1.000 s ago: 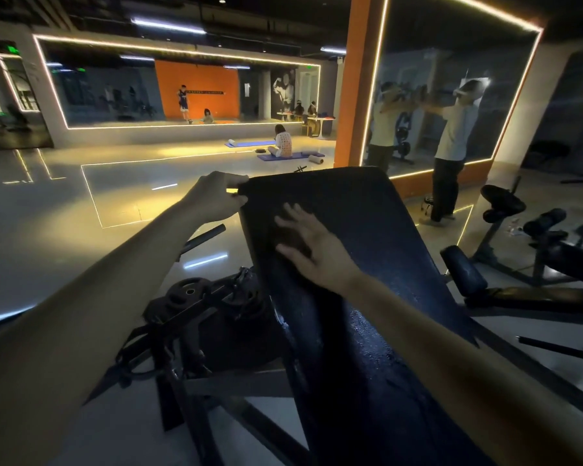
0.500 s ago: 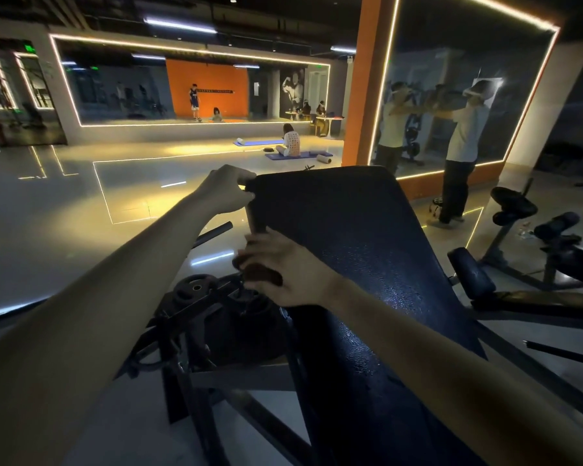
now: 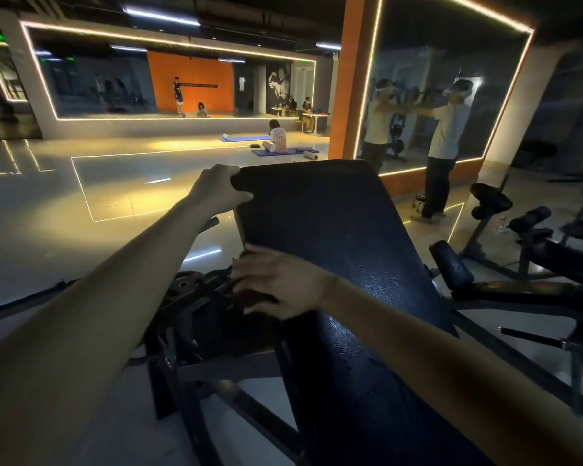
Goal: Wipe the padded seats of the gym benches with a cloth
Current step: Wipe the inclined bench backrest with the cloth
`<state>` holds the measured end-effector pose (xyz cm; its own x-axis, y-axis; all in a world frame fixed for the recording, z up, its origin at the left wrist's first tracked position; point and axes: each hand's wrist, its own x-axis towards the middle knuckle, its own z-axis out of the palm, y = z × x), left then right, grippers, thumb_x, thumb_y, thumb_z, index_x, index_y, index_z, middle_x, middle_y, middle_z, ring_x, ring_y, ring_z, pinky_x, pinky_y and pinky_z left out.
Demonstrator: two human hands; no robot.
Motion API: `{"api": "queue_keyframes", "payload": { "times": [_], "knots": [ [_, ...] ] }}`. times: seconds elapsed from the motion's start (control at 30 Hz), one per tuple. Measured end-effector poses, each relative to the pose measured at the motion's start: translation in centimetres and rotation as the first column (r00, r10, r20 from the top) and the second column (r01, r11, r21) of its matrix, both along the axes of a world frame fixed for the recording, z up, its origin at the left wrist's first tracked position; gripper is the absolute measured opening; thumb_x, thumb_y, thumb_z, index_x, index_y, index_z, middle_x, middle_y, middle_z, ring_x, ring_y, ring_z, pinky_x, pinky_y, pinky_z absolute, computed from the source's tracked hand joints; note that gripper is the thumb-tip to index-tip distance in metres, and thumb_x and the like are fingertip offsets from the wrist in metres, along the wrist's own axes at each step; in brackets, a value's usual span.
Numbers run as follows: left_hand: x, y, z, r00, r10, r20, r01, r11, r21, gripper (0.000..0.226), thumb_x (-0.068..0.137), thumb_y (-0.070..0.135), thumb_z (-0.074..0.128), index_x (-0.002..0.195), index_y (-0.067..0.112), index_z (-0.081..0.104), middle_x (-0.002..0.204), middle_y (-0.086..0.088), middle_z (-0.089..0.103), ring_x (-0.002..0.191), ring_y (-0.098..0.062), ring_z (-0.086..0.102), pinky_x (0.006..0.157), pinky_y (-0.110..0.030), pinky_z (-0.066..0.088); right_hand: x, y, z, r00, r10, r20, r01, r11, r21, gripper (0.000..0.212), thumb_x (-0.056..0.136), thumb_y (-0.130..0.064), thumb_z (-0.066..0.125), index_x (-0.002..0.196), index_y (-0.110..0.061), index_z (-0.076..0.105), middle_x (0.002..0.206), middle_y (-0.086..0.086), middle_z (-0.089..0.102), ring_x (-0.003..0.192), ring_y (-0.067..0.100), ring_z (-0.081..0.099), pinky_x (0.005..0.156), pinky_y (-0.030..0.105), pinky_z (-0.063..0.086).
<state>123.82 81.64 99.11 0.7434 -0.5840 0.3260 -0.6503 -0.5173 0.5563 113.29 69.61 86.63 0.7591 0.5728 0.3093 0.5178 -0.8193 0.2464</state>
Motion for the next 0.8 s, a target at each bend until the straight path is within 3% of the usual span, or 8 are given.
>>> {"api": "queue_keyframes", "payload": {
  "times": [0.1, 0.13, 0.27, 0.43, 0.57, 0.7, 0.8],
  "knots": [
    [0.1, 0.1, -0.1, 1.000, 0.002, 0.011, -0.002, 1.000, -0.012, 0.057, 0.092, 0.015, 0.067, 0.142, 0.001, 0.044, 0.144, -0.017, 0.048, 0.132, -0.032, 0.044, 0.103, -0.036, 0.037, 0.8, -0.2, 0.6, 0.995, 0.007, 0.101, -0.010, 1.000, 0.027, 0.044, 0.092, -0.039, 0.058, 0.115, -0.004, 0.070, 0.125, 0.013, 0.066, 0.129, 0.030, 0.053, 0.121, 0.044, 0.023],
    [0.2, 0.1, -0.2, 1.000, 0.001, 0.011, -0.001, 1.000, -0.020, 0.057, 0.091, 0.014, 0.067, 0.142, 0.001, 0.045, 0.144, -0.017, 0.049, 0.133, -0.032, 0.044, 0.104, -0.036, 0.036, 0.3, 0.2, 0.3, 0.998, -0.008, 0.065, 0.004, 0.998, 0.070, 0.042, 0.092, -0.037, 0.060, 0.115, -0.003, 0.070, 0.126, 0.013, 0.065, 0.129, 0.030, 0.053, 0.122, 0.043, 0.021],
    [0.2, 0.1, -0.9, 1.000, 0.009, 0.011, -0.009, 0.999, -0.044, 0.059, 0.091, 0.014, 0.067, 0.144, 0.002, 0.043, 0.146, -0.015, 0.047, 0.134, -0.031, 0.043, 0.105, -0.035, 0.036, -3.0, 0.7, -3.8, 0.995, 0.081, 0.056, -0.089, 0.982, 0.170, 0.033, 0.089, -0.031, 0.069, 0.103, -0.002, 0.072, 0.113, 0.014, 0.068, 0.119, 0.030, 0.058, 0.118, 0.048, 0.028],
    [0.0, 0.0, -1.8, 1.000, 0.019, 0.022, -0.018, 0.997, -0.081, 0.056, 0.094, 0.014, 0.063, 0.145, 0.004, 0.041, 0.146, -0.015, 0.047, 0.133, -0.031, 0.044, 0.103, -0.034, 0.037, -3.5, 0.4, -3.6, 0.982, 0.188, -0.033, -0.186, 0.981, 0.050, 0.031, 0.089, -0.032, 0.069, 0.100, -0.003, 0.072, 0.103, 0.012, 0.068, 0.105, 0.029, 0.062, 0.118, 0.044, 0.030],
    [-0.7, -0.7, -1.9, 0.996, -0.057, 0.067, 0.059, 0.998, -0.031, 0.062, 0.087, 0.013, 0.070, 0.142, 0.005, 0.042, 0.139, -0.016, 0.050, 0.128, -0.030, 0.047, 0.092, -0.030, 0.039, -0.8, -0.7, -1.3, 0.987, 0.147, 0.068, -0.149, 0.988, 0.031, 0.035, 0.090, -0.033, 0.070, 0.107, -0.003, 0.071, 0.109, 0.015, 0.067, 0.111, 0.031, 0.061, 0.116, 0.048, 0.032],
    [0.1, -0.6, -2.6, 0.995, -0.082, 0.061, 0.083, 0.997, -0.006, 0.077, 0.079, 0.021, 0.079, 0.144, 0.010, 0.039, 0.141, -0.014, 0.046, 0.132, -0.031, 0.043, 0.104, -0.043, 0.044, -0.1, -0.9, -1.1, 0.982, 0.085, 0.169, -0.103, 0.989, 0.106, 0.039, 0.093, -0.035, 0.062, 0.115, -0.004, 0.070, 0.120, 0.014, 0.066, 0.121, 0.030, 0.058, 0.116, 0.049, 0.032],
    [-0.4, -0.1, -4.2, 0.976, -0.110, 0.188, 0.072, 0.977, 0.200, 0.073, 0.090, 0.031, 0.068, 0.151, 0.015, 0.032, 0.160, -0.013, 0.018, 0.148, -0.032, 0.015, 0.118, -0.045, 0.024, -1.6, -0.5, -3.2, 0.983, 0.035, 0.181, -0.077, 0.971, 0.228, 0.035, 0.090, -0.029, 0.069, 0.117, -0.005, 0.070, 0.128, 0.013, 0.063, 0.127, 0.029, 0.054, 0.117, 0.049, 0.031]
  ]
}}
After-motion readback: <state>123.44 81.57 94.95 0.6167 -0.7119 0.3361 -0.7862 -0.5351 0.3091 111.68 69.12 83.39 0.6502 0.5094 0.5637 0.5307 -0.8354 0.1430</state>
